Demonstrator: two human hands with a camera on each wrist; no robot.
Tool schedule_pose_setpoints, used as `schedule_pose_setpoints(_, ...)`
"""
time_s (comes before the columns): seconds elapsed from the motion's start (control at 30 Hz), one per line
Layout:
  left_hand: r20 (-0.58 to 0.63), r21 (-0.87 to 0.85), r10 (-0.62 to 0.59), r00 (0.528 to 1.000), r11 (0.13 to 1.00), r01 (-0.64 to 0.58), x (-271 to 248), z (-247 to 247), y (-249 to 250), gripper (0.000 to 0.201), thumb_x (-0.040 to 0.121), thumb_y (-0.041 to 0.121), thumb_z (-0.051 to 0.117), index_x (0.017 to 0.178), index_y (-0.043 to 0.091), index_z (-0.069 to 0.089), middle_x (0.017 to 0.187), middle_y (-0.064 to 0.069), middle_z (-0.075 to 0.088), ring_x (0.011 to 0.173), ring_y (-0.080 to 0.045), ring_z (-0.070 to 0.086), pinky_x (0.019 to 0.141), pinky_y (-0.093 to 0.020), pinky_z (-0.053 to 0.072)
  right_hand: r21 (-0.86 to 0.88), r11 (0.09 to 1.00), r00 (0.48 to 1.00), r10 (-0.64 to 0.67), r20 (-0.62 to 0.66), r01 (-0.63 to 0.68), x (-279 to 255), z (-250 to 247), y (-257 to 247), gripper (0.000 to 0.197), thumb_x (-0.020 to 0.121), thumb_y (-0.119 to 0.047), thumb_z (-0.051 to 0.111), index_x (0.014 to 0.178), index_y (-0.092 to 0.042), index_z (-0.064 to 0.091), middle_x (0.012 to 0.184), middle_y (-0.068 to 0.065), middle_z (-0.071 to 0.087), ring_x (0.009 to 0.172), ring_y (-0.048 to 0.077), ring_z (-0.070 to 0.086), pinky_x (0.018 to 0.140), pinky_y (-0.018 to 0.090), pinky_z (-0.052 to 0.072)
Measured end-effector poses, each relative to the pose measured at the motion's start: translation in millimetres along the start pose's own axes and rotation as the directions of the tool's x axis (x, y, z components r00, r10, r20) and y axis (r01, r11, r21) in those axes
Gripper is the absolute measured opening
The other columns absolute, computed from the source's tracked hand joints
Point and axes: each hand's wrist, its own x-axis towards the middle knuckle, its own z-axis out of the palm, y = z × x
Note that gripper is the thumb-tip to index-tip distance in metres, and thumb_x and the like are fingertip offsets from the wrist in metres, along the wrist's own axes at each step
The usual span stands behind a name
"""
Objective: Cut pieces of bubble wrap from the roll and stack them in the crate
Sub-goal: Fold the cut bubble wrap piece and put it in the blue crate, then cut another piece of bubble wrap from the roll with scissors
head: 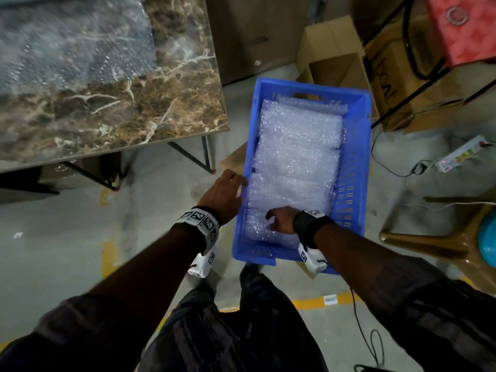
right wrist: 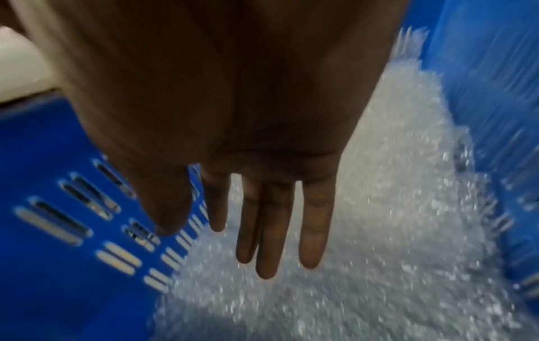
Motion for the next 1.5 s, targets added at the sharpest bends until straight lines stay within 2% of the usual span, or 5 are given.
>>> schedule_pose_setpoints(0.2,0.025,0.023,-0.097,0.995,0.995,0.096,-59,-51,-48,0.038,0.09,0.023,0.063,0.126,0.024,0.053,0.133,-0.003,0.043,0.117,-0.026,0.056,0.097,-0.042,0.047,0.158,0.974,0.883,-0.073,-0.463,0.163,-31,-41,-67,0.01,0.088,-0.017,0.066,0.091,-0.008,0.07,0.09,0.012,0.071,0.086,0.029,0.066,0.081,0.034,0.052)
schedule_pose_setpoints(0.53,-0.352,-0.109,-0.202,0.914,0.979,0.175,-181,-203,-204,0.031,0.09,0.025,0.063,0.121,0.021,0.056,0.123,-0.006,0.051,0.1,-0.026,0.062,0.088,-0.04,0.05,-0.005,0.895,0.564,-0.286,-0.774,0.446,-19,-46,-332,0.035,0.089,-0.025,0.068,0.061,-0.028,0.047,0.051,-0.009,0.047,0.05,0.004,0.048,0.053,0.022,0.032)
schedule_pose_setpoints(0.77,-0.522,-0.293,-0.459,0.718,0.888,0.355,-335,-293,-346,0.025,0.088,0.028,0.06,0.109,0.017,0.063,0.111,-0.006,0.057,0.09,-0.024,0.06,0.083,-0.035,0.05,-0.172,0.805,0.5,-0.502,-0.706,0.567,9,12,-568,0.035,0.089,-0.029,0.064,0.061,-0.026,0.043,0.05,-0.009,0.043,0.055,0.015,0.044,0.056,0.032,0.038)
schedule_pose_setpoints(1.03,-0.653,-0.402,-0.602,0.459,0.79,0.464,-453,-357,-458,0.021,0.088,0.022,0.066,0.109,0.021,0.064,0.111,-0.003,0.058,0.1,-0.023,0.06,0.089,-0.033,0.047,-0.343,0.627,0.417,-0.747,-0.517,0.699,44,74,-789,0.021,0.087,-0.034,0.059,0.079,-0.015,0.064,0.072,0.004,0.066,0.068,0.025,0.061,0.06,0.035,0.048)
schedule_pose_setpoints(1.5,-0.625,-0.415,-0.709,0.326,0.655,0.631,-499,-512,-670,0.022,0.094,0.032,0.057,0.116,0.029,0.058,0.121,0.002,0.051,0.111,-0.018,0.053,0.094,-0.028,0.043,-0.298,0.513,0.409,-0.844,-0.347,0.805,193,87,-1092,0.021,0.086,-0.034,0.061,0.077,-0.015,0.062,0.073,0.002,0.068,0.07,0.024,0.064,0.064,0.037,0.052)
